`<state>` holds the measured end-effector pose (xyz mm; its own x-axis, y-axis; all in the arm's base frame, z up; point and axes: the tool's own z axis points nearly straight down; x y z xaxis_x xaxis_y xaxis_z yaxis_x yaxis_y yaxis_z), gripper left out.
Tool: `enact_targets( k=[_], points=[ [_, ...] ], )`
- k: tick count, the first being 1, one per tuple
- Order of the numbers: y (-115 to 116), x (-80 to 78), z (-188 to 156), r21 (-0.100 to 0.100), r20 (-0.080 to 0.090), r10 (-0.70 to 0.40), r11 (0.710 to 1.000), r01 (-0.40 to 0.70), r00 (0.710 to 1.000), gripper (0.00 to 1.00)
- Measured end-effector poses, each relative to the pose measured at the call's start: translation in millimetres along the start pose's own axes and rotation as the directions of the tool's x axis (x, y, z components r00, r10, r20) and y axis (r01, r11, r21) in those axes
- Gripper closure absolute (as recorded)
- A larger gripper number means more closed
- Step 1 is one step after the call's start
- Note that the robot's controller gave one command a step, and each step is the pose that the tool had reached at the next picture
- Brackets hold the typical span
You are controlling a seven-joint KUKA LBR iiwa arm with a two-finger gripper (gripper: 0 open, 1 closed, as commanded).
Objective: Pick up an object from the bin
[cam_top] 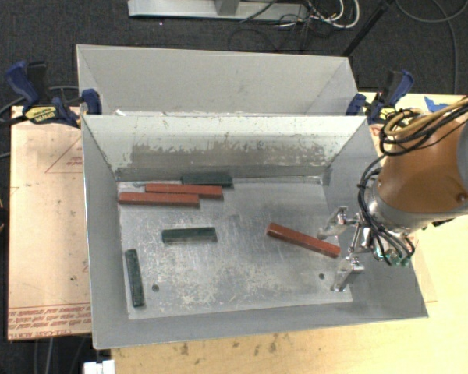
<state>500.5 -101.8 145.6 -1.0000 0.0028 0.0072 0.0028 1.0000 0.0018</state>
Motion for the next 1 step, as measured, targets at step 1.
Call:
enact_targets(
  k=[1],
  points=[
    [0.4,-2.0,-4.2,0.001,0.008,-0.003,1.0,0.003,1.0,0.0]
  ],
)
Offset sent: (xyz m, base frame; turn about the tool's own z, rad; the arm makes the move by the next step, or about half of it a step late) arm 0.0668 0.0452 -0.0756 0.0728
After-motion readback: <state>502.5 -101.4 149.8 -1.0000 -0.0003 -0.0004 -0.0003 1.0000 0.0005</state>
